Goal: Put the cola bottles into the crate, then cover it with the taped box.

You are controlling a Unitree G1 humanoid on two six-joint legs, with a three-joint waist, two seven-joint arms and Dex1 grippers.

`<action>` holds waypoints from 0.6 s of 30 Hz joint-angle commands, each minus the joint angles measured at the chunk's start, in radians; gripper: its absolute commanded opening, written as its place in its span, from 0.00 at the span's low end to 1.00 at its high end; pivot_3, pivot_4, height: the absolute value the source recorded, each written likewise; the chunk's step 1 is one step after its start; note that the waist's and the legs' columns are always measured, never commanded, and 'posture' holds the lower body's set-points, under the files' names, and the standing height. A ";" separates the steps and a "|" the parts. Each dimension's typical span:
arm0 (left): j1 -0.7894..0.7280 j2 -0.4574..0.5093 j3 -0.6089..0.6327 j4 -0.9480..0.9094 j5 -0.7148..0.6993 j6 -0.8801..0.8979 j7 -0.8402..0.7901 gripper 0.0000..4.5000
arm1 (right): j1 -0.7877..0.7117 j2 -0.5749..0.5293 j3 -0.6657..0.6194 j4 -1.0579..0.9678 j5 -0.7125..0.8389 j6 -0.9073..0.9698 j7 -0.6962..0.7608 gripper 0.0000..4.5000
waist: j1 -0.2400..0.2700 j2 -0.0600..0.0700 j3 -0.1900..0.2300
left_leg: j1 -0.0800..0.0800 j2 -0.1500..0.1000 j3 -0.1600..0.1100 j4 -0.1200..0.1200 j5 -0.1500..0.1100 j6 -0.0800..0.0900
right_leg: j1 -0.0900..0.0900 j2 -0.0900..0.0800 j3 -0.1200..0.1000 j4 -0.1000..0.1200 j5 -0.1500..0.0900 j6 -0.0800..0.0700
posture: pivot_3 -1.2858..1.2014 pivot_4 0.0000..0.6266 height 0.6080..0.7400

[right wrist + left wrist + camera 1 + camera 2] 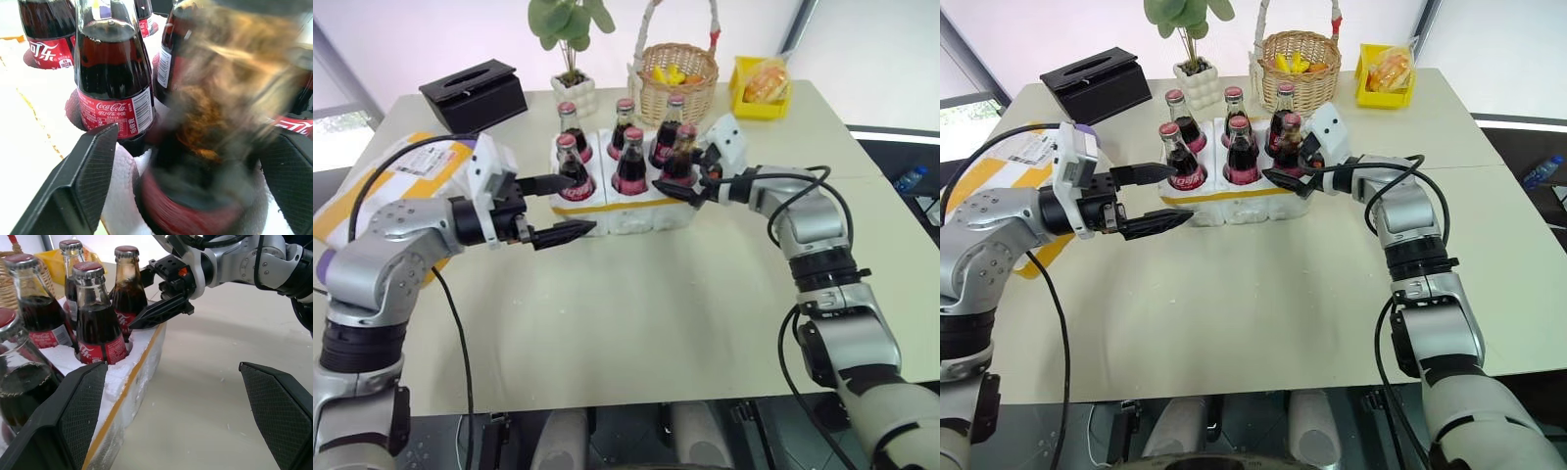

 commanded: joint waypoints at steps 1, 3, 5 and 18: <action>0.002 0.019 0.051 -0.028 -0.003 -0.017 0.011 1.00 | -0.039 -0.006 -0.045 -0.035 0.028 0.017 0.001 0.99 | 0.000 0.000 0.000 | 0.000 0.000 0.000 0.000 0.000 0.000 | 0.000 0.000 0.000 0.000 0.000 0.000 | 0.52 0.24 1.00; 0.013 0.031 0.068 -0.035 0.006 -0.022 0.017 1.00 | -0.044 -0.022 -0.068 -0.048 0.045 0.033 0.008 0.99 | 0.000 0.000 0.000 | 0.000 0.000 0.000 0.000 0.000 0.000 | 0.000 0.000 0.000 0.000 0.000 0.000 | 0.52 0.24 1.00; 0.036 0.055 0.100 -0.052 0.010 -0.022 0.029 1.00 | -0.044 -0.054 -0.093 -0.067 0.060 0.056 0.020 0.99 | 0.001 0.000 0.000 | 0.000 0.000 0.000 0.000 0.000 0.000 | 0.000 0.000 0.000 0.000 0.000 0.000 | 0.52 0.24 1.00; 0.709 0.232 0.612 -0.216 0.389 -0.276 -0.017 1.00 | 0.118 -0.417 -0.248 -0.300 0.275 0.152 0.377 0.99 | -0.003 0.000 0.000 | 0.000 0.002 0.003 -0.004 0.000 0.000 | 0.000 0.000 0.000 -0.008 -0.002 -0.005 | 0.52 0.24 1.00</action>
